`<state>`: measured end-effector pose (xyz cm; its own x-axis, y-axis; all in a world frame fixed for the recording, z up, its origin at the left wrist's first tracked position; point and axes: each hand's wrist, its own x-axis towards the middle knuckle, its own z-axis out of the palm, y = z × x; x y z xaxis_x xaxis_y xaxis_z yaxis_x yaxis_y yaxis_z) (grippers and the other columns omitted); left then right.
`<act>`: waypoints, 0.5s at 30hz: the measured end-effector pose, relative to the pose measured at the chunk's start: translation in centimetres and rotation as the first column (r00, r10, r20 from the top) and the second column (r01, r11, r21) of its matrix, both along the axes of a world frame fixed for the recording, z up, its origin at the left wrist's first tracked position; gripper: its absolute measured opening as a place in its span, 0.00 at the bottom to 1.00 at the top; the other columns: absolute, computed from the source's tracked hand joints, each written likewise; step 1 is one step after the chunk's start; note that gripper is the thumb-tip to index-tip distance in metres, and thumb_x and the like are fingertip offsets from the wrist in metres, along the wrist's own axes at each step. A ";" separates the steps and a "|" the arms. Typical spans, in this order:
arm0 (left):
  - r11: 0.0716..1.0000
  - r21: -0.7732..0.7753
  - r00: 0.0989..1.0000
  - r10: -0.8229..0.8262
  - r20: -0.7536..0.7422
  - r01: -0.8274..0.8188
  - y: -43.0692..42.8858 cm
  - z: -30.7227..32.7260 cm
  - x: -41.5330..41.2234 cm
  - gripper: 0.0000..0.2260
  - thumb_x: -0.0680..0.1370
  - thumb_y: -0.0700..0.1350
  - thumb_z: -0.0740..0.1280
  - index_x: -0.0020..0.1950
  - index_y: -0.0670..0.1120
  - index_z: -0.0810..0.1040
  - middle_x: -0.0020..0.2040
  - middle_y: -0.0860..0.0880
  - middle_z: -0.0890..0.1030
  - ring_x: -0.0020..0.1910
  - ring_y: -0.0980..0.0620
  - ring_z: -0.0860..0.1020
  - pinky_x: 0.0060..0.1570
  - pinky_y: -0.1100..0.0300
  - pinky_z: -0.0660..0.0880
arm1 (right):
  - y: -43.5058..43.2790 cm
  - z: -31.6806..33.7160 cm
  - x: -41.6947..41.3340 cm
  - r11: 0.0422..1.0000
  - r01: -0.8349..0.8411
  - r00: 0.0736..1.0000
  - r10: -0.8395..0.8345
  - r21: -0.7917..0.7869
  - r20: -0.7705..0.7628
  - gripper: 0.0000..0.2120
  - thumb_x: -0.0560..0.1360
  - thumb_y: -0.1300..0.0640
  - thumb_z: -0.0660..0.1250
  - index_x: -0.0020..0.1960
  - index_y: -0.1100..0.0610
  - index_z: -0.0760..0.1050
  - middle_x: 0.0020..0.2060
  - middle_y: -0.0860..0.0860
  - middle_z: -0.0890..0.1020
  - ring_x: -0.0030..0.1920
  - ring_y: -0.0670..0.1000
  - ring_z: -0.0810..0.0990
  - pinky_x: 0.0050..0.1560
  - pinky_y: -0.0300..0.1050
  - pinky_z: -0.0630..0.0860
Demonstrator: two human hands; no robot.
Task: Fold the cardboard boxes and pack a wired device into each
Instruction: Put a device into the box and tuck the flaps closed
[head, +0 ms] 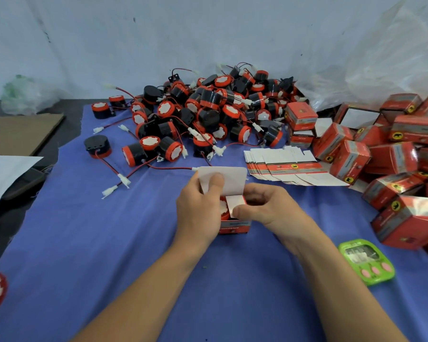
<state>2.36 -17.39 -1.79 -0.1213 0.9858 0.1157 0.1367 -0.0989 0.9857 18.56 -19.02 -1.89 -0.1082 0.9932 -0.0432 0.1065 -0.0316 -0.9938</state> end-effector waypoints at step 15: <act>0.869 -0.096 0.874 -0.484 0.044 0.486 2.2 -0.2 -3.3 0.22 0.82 0.31 0.61 0.68 0.53 0.79 0.60 0.53 0.86 0.61 0.52 0.83 0.54 0.61 0.81 | 0.5 -0.3 -1.3 0.973 0.227 0.972 -0.229 -0.032 -0.058 0.13 0.76 0.67 0.71 0.54 0.52 0.86 0.47 0.48 0.89 0.50 0.49 0.88 0.59 0.51 0.83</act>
<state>-0.89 -15.23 -2.03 0.3742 0.9272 0.0155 0.0796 -0.0488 0.9956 17.23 -18.55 -2.24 0.1178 0.9907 -0.0687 0.0334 -0.0731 -0.9968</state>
